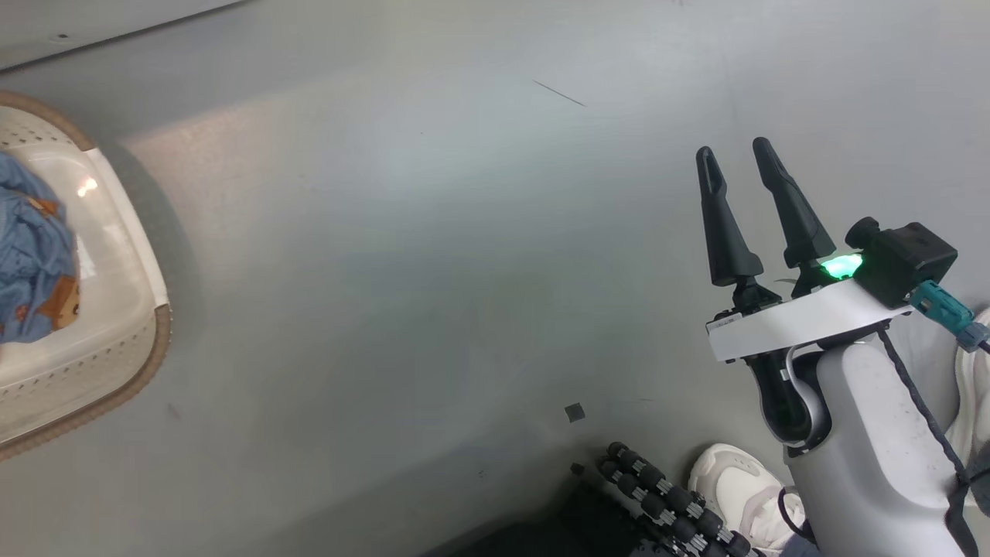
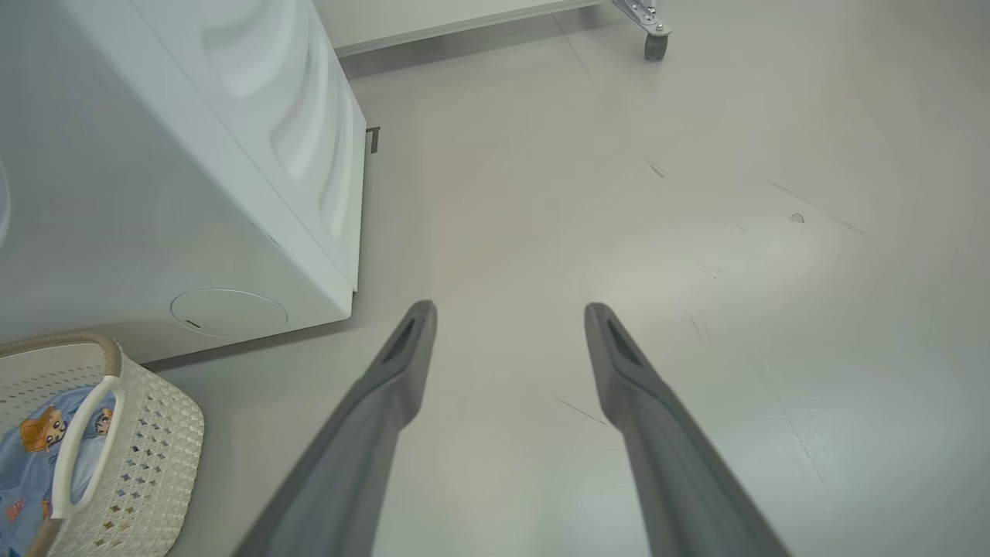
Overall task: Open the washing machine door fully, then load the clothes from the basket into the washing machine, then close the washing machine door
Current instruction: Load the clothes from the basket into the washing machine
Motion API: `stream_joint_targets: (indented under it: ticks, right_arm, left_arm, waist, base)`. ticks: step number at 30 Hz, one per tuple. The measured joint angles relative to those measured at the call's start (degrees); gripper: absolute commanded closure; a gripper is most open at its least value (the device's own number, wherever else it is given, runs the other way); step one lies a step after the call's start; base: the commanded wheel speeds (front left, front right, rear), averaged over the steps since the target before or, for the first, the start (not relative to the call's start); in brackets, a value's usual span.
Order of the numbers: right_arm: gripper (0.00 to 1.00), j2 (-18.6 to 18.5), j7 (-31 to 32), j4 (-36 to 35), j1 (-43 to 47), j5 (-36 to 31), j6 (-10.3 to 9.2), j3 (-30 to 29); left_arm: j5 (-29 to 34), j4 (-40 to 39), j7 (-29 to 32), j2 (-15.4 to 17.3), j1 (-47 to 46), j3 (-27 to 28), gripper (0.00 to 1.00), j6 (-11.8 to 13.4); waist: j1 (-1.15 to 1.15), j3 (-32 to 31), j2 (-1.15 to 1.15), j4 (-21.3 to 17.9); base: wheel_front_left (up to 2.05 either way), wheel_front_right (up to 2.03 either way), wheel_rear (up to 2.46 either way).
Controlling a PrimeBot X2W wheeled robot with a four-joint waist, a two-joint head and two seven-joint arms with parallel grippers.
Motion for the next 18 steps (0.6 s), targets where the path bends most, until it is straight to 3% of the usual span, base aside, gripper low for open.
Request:
stream_joint_targets:
  ticks: [9, 18]
  right_arm:
    - [0.0, -1.64, 0.0, 0.01, -0.19, -1.0, 0.0, -2.3]
    - [0.0, -2.7, 0.0, -0.1, 0.66, -1.77, 0.0, -4.64]
  left_arm:
    - [-2.6, 2.41, -2.77, -3.21, 4.31, 0.24, 0.0, -0.31]
    - [-4.55, 3.32, -4.53, -6.7, 7.27, 0.07, 0.0, -3.0]
  waist:
    - [0.0, -3.24, 0.0, 4.31]
    - [0.0, -6.47, 0.0, 8.59]
  base:
    - [0.0, 0.0, 0.0]
    - [0.0, 0.0, 0.0]
